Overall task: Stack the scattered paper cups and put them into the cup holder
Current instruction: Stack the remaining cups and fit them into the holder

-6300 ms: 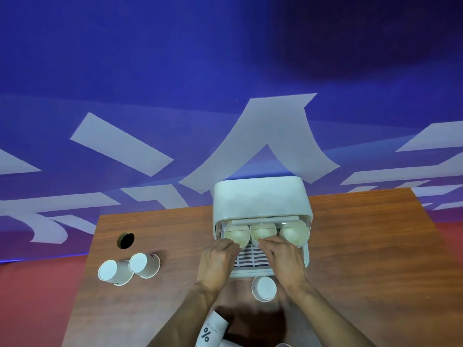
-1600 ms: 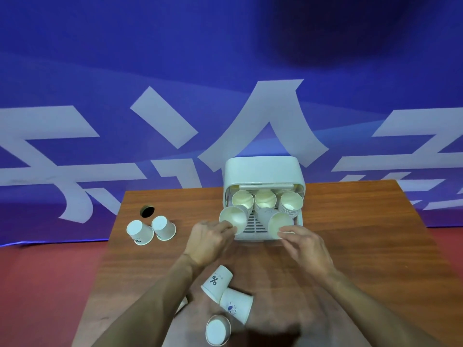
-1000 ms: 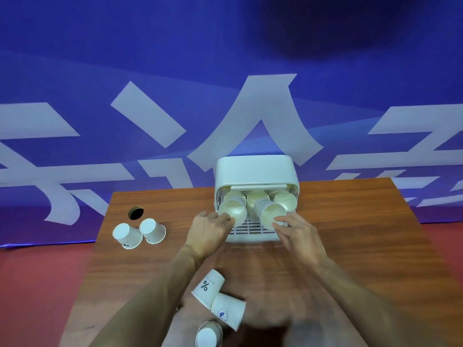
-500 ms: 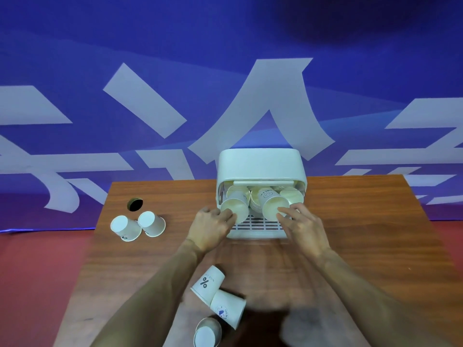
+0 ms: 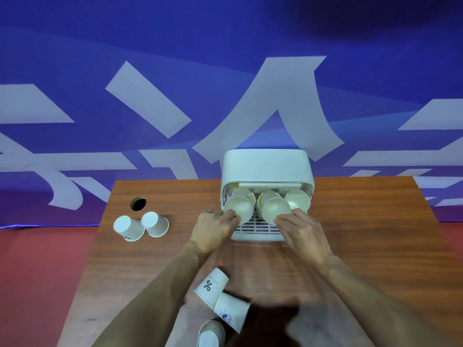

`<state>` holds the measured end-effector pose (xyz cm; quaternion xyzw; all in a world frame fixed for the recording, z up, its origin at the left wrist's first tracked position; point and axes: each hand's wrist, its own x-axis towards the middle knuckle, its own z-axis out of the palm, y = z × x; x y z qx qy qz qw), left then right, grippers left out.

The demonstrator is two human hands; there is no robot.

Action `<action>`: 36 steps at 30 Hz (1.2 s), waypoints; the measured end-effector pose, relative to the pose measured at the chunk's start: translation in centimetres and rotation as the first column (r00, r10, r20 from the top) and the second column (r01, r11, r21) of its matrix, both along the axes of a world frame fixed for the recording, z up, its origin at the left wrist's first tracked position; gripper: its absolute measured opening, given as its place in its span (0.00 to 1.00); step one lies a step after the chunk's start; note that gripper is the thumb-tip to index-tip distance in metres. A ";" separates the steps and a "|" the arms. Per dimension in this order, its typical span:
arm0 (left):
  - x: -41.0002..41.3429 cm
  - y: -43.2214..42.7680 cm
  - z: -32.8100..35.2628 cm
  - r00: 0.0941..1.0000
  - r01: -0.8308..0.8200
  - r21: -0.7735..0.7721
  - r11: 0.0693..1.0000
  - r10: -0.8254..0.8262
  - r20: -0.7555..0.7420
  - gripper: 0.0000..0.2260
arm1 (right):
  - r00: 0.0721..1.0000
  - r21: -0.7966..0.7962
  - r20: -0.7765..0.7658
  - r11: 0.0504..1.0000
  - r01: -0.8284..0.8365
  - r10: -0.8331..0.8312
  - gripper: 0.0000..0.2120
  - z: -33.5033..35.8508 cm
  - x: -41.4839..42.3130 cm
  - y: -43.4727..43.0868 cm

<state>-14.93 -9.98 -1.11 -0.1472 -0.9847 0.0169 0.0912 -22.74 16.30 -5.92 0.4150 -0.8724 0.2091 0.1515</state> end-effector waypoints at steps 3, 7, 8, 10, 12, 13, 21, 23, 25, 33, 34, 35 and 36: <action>-0.3 0.2 0.3 0.998 -0.048 0.042 0.998 0.046 0.046 0.10 | 1.000 0.005 0.026 1.000 -0.009 0.009 0.06 0.1 0.3 0.0; -0.7 0.3 0.9 0.990 -0.066 0.022 0.998 0.062 0.124 0.12 | 0.996 0.002 0.086 1.000 -0.013 0.013 0.09 -0.1 0.5 0.0; -0.8 0.3 0.9 0.987 -0.068 0.008 0.998 0.066 0.149 0.12 | 0.994 0.001 0.105 1.000 -0.006 0.006 0.09 -0.1 0.5 0.0; -1.0 0.3 0.7 0.977 -0.086 -0.032 0.996 0.090 0.193 0.14 | 0.991 0.003 0.136 1.000 0.013 -0.013 0.06 -0.1 0.6 -0.2; -1.1 0.4 0.4 0.970 -0.100 -0.078 0.992 0.114 0.214 0.15 | 0.986 0.002 0.161 0.999 0.041 -0.041 0.05 -0.1 0.6 -0.6; -1.2 0.5 0.2 0.969 -0.099 -0.089 0.991 0.116 0.217 0.15 | 0.983 0.001 0.178 0.999 0.053 -0.052 0.05 0.0 0.5 -0.7; -2.4 0.6 -1.9 0.969 -0.075 -0.027 0.997 0.080 0.235 0.07 | 0.913 0.132 0.377 0.985 0.112 -0.154 0.05 -0.2 -0.3 -1.7; -2.9 0.4 -2.8 0.950 -0.099 -0.042 0.994 0.107 0.294 0.11 | 0.891 0.195 0.409 0.973 0.124 -0.196 0.06 -0.2 -0.8 -1.9; -3.2 0.1 -3.2 0.937 -0.095 -0.047 0.994 0.105 0.333 0.12 | 0.880 0.256 0.421 0.960 0.116 -0.219 0.08 -0.3 -1.2 -2.1; -4.3 -0.3 -4.4 0.932 -0.090 0.065 0.994 0.061 0.357 0.10 | 0.849 0.358 0.465 0.930 0.078 -0.250 0.12 -0.2 -2.3 -2.8; -4.4 -0.4 -4.6 0.935 -0.095 0.065 0.993 0.067 0.349 0.10 | 0.845 0.368 0.471 0.927 0.071 -0.252 0.12 -0.1 -2.4 -2.9; -4.4 -0.4 -4.8 0.938 -0.107 0.074 0.991 0.076 0.339 0.11 | 0.839 0.381 0.477 0.922 0.070 -0.261 0.13 0.0 -2.5 -3.0; -4.5 -0.4 -5.0 0.941 -0.123 0.088 0.989 0.088 0.327 0.11 | 0.835 0.402 0.478 0.913 0.070 -0.274 0.13 0.1 -2.6 -3.2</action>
